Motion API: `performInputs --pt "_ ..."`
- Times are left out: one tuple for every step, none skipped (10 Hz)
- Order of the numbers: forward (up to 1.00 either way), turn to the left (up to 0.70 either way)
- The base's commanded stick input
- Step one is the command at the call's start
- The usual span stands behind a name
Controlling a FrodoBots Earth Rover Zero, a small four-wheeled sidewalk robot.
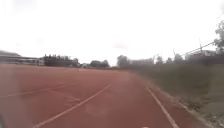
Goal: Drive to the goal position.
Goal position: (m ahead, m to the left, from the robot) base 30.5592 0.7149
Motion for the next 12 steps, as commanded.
performInputs --pt "0.70 0.00" --pt "0.70 0.00" --pt "0.70 0.00" --pt "0.70 0.00" --pt "0.70 0.00" --pt "0.70 0.00" --pt "0.70 0.00" --pt "0.70 0.00" --pt "0.70 0.00" --pt "0.70 0.00" --pt "0.70 0.00" --pt "0.70 0.00"
